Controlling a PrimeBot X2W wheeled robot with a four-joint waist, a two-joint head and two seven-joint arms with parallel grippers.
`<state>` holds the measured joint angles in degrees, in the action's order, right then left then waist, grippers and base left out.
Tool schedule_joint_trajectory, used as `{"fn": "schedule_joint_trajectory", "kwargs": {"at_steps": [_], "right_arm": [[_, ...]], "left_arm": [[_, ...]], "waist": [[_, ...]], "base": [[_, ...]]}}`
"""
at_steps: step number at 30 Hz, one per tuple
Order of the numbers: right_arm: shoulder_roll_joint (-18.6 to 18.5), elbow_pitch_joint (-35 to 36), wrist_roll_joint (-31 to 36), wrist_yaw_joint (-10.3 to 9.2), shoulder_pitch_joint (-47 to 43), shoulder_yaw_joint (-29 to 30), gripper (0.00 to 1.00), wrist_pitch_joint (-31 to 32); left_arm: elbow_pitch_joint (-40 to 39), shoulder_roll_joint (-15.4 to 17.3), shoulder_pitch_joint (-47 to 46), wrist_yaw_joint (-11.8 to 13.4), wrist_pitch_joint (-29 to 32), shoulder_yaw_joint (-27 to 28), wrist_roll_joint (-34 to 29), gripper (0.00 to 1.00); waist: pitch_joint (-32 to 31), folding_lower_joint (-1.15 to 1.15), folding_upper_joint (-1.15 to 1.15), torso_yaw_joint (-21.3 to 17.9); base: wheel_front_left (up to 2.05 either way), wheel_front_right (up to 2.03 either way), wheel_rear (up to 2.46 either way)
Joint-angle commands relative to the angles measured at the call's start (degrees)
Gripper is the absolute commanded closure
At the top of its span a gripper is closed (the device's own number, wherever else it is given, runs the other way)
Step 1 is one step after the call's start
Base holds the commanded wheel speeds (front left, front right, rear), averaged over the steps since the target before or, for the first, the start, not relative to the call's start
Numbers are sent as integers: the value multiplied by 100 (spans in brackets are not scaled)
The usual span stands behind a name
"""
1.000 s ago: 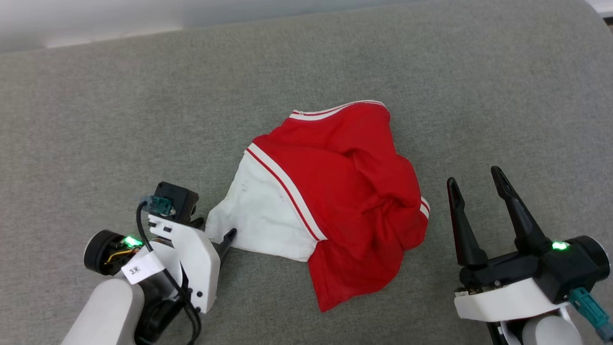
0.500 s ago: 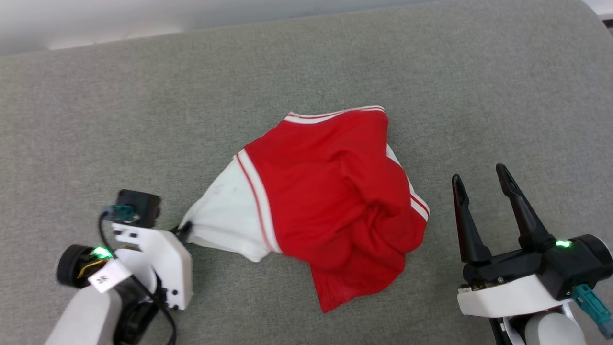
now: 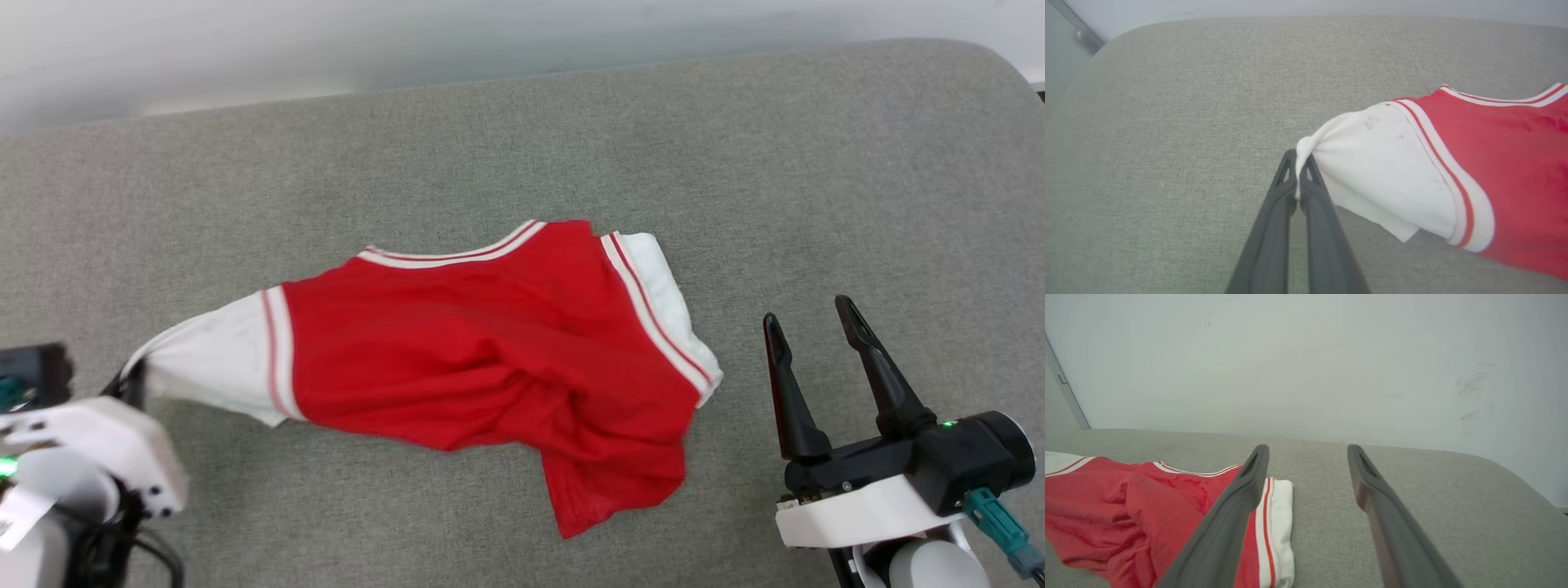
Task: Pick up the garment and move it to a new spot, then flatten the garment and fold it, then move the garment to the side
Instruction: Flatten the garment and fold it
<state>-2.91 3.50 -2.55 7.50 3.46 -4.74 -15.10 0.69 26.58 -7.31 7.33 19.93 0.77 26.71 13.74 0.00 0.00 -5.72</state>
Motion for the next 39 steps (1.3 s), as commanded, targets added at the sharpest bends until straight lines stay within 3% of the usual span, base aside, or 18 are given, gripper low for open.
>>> {"fn": "schedule_joint_trajectory", "kwargs": {"at_steps": [1, 6, 7, 8, 13, 19, 25, 30, 35, 39], "right_arm": [[5, -13, -31, -2, -33, 6, 0, -10], [5, -81, -21, -2, -57, 29, 0, -10], [5, -90, -20, -2, -67, 41, 0, -10], [6, -97, -19, -2, -80, 45, 0, -10], [6, -107, 18, -3, -116, 92, 0, -10], [6, -120, 56, -2, -221, 214, 0, -10], [6, -146, 83, -2, -310, 331, 0, -10], [4, -292, 156, -3, -352, 452, 0, 12], [-145, -316, -116, -2, -130, 434, 0, 1013], [-694, -301, -571, -2, 243, 86, 0, 2231]], "left_arm": [[65, 60, 137, 66, -69, 105, -2, 100], [261, 82, 458, 186, -109, 171, -50, 98], [308, 100, 517, 191, -110, 132, -107, 73], [327, 61, 534, 173, -140, 87, -97, 0], [294, -116, 480, -214, -592, -106, 34, 0], [113, -333, 378, -749, -1879, -351, -80, 0], [-87, -471, 612, -970, -3136, -584, -489, 0], [-286, -569, 743, -1027, -3432, -747, -754, 0], [-506, -784, 806, -1060, -3503, -882, -895, 0], [-520, -869, 693, -1107, -3518, -925, -950, 0]], "waist": [[-11, 0, 0, 2], [-86, 0, 0, 19], [-115, 0, 0, 28], [-146, 0, 0, 36], [-345, 0, 0, 116], [-636, 0, 0, 284], [-864, 0, 0, 433], [-942, 0, 0, 566], [-916, 0, 0, 808], [-789, 0, 0, 1013]], "base": [[0, 0, 0], [0, 0, 0], [0, 0, 0], [0, 0, 0], [0, 0, 0], [0, 0, 0], [0, 0, 0], [0, 0, 0], [0, 0, 0], [0, 0, 0]]}}
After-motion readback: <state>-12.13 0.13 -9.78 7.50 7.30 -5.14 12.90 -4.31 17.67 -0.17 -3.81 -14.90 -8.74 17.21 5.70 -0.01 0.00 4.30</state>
